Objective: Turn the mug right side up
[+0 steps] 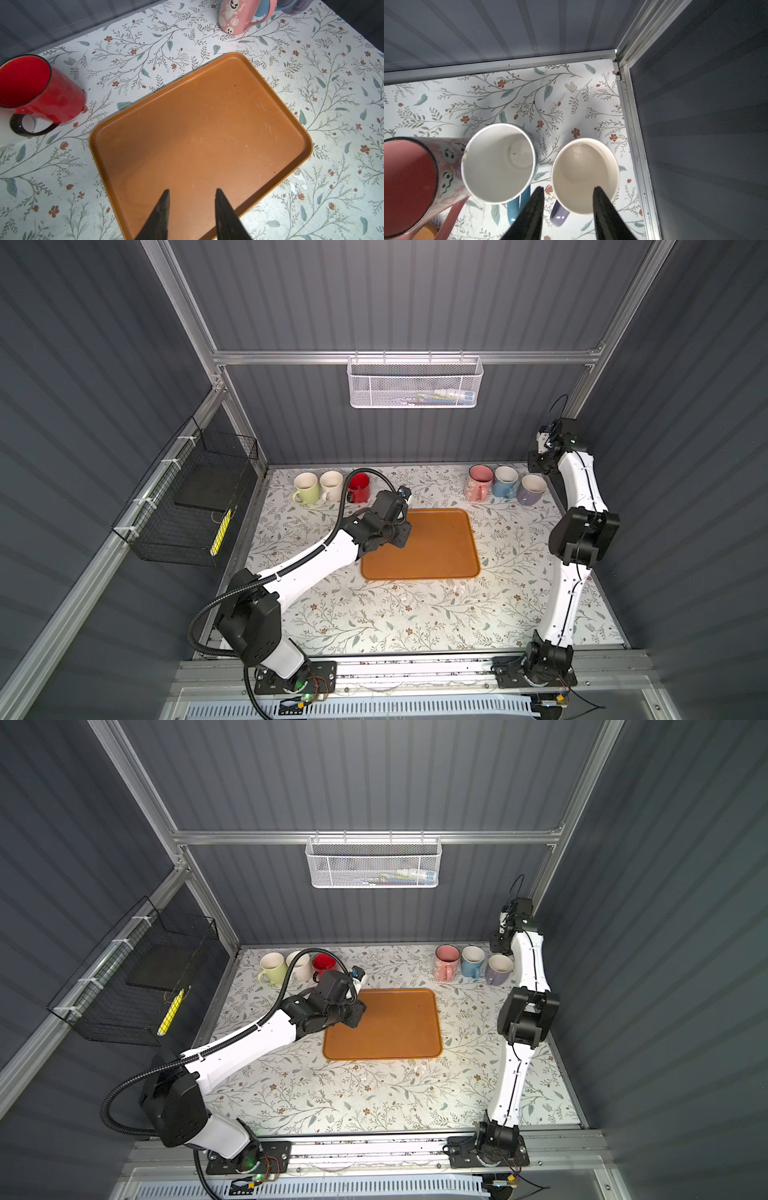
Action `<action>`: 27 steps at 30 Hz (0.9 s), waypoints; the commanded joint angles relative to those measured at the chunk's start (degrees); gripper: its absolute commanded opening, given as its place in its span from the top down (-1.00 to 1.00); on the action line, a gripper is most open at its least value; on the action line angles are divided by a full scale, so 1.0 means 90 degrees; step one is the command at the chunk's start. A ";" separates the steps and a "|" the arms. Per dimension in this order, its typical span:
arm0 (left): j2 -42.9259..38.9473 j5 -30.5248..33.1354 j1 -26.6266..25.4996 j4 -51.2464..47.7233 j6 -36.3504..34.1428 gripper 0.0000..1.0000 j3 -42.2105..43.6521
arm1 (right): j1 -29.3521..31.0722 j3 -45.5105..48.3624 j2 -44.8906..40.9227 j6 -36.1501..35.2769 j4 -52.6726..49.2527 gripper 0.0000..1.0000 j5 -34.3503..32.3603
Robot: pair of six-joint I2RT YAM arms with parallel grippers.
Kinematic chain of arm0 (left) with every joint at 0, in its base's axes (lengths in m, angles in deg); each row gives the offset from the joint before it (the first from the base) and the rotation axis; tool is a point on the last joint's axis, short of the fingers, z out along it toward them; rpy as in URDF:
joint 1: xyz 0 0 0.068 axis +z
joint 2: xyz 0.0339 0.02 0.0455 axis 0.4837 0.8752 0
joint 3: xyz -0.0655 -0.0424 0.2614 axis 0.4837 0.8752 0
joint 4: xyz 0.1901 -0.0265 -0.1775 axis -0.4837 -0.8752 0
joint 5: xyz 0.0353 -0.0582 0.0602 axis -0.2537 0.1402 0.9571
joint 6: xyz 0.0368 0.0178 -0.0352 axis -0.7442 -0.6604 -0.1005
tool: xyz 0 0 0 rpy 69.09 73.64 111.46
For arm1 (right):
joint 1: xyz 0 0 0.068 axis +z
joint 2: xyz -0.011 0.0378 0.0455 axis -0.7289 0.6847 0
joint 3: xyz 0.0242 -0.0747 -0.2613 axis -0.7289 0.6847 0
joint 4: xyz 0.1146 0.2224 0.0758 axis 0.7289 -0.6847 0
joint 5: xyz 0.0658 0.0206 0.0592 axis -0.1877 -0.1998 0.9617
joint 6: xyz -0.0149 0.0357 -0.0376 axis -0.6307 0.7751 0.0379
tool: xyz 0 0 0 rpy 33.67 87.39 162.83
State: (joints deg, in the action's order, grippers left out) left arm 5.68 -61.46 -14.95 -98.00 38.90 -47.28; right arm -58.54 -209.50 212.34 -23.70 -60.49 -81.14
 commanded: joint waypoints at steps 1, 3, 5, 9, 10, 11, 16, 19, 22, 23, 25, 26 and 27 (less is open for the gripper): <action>-0.0416 0.0323 0.0022 0.0164 0.0062 0.26 0.0239 | 0.0118 0.0853 -0.0661 0.0132 0.0630 0.15 -0.0167; -0.0539 0.0459 0.0022 0.0130 0.0086 0.26 0.0317 | 0.0133 0.1503 -0.1196 0.0229 0.0992 0.13 -0.0144; -0.0703 0.0612 0.0022 0.0171 0.0113 0.26 0.0420 | 0.0189 0.2181 -0.1706 0.0263 0.1388 0.11 -0.0157; -0.1105 0.0923 0.0048 0.0398 0.0132 0.25 0.0732 | 0.0370 0.3563 -0.2778 0.0337 0.2130 0.06 -0.0104; -0.1187 0.0941 0.0068 0.0455 0.0116 0.24 0.0791 | 0.0436 0.3798 -0.2978 0.0311 0.2226 0.05 -0.0138; -0.1258 0.0974 0.0097 0.0486 0.0112 0.24 0.0855 | 0.0519 0.4096 -0.3218 0.0292 0.2351 0.04 -0.0238; -0.1554 0.1243 0.0244 0.0631 0.0069 0.23 0.1072 | 0.0829 0.5332 -0.4395 0.0571 0.2857 -0.05 -0.0197; -0.1843 0.1377 0.0463 0.0979 0.0114 0.23 0.1436 | 0.1169 0.6224 -0.5223 0.0716 0.3349 -0.17 -0.0345; -0.2186 0.1384 0.0810 0.1423 0.0230 0.23 0.1928 | 0.1502 0.7024 -0.5948 0.0869 0.3669 -0.32 -0.0408; -0.2311 0.1488 0.0944 0.1592 0.0282 0.23 0.2123 | 0.1625 0.7285 -0.6168 0.0936 0.3763 -0.45 -0.0442; -0.2482 0.1659 0.1278 0.1933 0.0452 0.21 0.2490 | 0.1817 0.7828 -0.6568 0.1077 0.4036 -0.60 -0.0484; -0.2495 0.1701 0.1488 0.2208 0.0498 0.20 0.2721 | 0.1903 0.8137 -0.6778 0.1122 0.4235 -0.64 -0.0490; -0.2463 0.1836 0.1647 0.2402 0.0550 0.17 0.2885 | 0.1952 0.8432 -0.6958 0.1173 0.4437 -0.67 -0.0541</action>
State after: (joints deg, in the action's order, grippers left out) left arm -16.05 -48.41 -3.30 -83.01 41.35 -24.50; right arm -41.99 -138.64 152.76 -15.72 -26.44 -84.18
